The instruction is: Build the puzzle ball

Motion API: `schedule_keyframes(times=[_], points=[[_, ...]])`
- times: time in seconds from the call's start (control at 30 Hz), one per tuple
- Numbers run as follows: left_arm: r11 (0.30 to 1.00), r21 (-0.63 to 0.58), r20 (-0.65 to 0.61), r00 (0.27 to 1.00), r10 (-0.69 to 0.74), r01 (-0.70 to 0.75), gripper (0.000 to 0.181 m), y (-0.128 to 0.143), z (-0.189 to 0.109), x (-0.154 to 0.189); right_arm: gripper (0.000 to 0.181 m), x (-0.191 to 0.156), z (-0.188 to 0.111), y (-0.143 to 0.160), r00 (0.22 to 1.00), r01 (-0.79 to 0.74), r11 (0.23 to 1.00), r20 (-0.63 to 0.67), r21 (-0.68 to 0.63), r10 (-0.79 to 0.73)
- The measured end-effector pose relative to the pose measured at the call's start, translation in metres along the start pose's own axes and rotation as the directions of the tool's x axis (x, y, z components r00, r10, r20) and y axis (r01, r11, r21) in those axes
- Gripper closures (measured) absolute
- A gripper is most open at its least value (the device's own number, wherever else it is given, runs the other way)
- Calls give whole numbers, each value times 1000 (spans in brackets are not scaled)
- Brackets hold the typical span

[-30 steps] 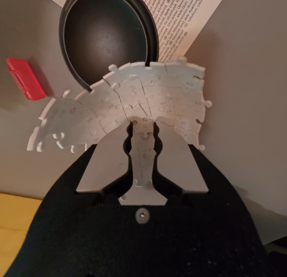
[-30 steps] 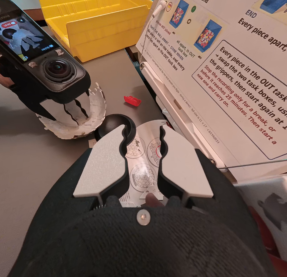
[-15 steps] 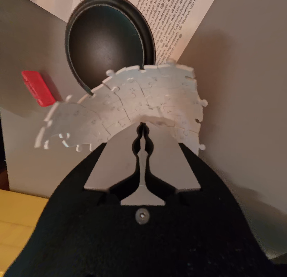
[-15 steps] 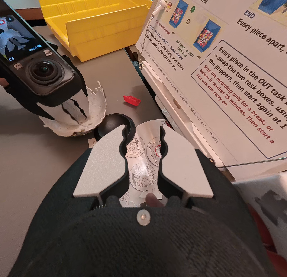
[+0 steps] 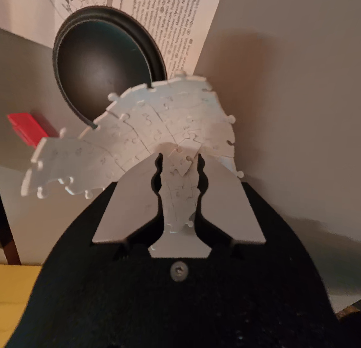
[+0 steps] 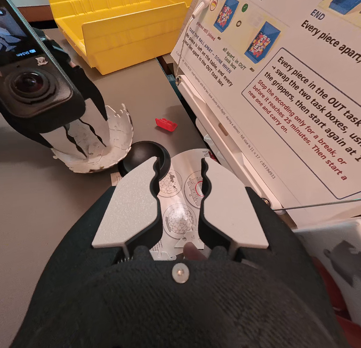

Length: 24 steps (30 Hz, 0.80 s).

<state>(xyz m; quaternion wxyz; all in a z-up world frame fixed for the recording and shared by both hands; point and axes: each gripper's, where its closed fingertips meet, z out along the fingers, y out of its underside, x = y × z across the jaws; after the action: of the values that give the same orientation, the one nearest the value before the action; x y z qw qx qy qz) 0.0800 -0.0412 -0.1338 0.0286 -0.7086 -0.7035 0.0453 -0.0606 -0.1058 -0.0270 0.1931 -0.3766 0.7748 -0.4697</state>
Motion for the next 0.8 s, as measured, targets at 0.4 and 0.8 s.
schedule_keyframes(times=[0.4,0.8], points=[[988,18,-65,986,151,-150,160,-6,6,4,140,0,1,2,1000,6,1000,2,-10,-6],[983,-16,-40,983,180,-181,163,-5,5,1,140,-1,2,4,1000,18,1000,0,-23,-18]])
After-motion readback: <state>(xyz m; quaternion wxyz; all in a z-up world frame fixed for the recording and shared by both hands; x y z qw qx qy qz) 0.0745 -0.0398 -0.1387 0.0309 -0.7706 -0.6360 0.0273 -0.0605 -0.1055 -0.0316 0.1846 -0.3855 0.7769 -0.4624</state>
